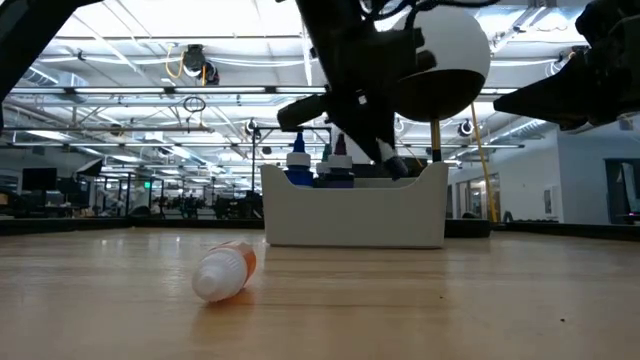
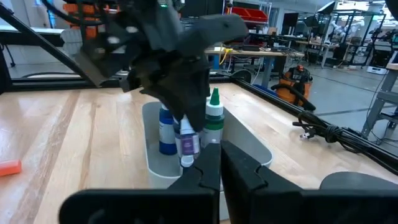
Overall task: Pick & Place food coloring
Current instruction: Put the small purple food coloring bottle into the gray bin
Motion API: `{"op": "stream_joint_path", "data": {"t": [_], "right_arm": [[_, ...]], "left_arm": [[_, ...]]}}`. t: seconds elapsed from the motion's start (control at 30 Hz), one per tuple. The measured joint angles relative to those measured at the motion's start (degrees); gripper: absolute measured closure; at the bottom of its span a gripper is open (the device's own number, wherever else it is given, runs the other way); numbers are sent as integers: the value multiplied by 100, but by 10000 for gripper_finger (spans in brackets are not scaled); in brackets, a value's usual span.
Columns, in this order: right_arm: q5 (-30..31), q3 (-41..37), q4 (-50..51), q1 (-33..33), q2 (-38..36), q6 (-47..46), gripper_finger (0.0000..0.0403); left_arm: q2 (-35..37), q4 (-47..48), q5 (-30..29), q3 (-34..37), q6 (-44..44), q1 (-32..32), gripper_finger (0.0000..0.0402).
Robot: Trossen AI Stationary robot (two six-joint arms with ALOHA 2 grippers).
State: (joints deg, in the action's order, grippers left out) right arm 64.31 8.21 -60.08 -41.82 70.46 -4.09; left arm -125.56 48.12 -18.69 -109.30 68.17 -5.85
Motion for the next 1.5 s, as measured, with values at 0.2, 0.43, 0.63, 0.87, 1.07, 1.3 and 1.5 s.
{"op": "stream_joint_path", "data": {"t": [0.2,0.43,0.63,0.87,1.07,1.3,1.5], "right_arm": [[-3,2,-11,0,-4,30,402],[-4,2,-10,1,-7,48,402],[-7,9,-31,0,-7,62,402],[-9,9,-94,0,-7,186,403],[-9,9,-78,0,-7,200,403],[-11,9,-89,0,-7,200,403],[-11,9,-91,0,-7,200,403]], "left_arm": [[2,-178,-118,0,497,-133,346],[-175,8,-308,0,617,-217,346],[-608,-45,-1049,9,1129,-266,346],[-743,-204,-934,7,1344,-266,346],[-737,-225,-845,7,1426,-282,346],[-737,-220,-838,7,1571,-293,346],[-736,-216,-836,7,1569,-292,284]]}}
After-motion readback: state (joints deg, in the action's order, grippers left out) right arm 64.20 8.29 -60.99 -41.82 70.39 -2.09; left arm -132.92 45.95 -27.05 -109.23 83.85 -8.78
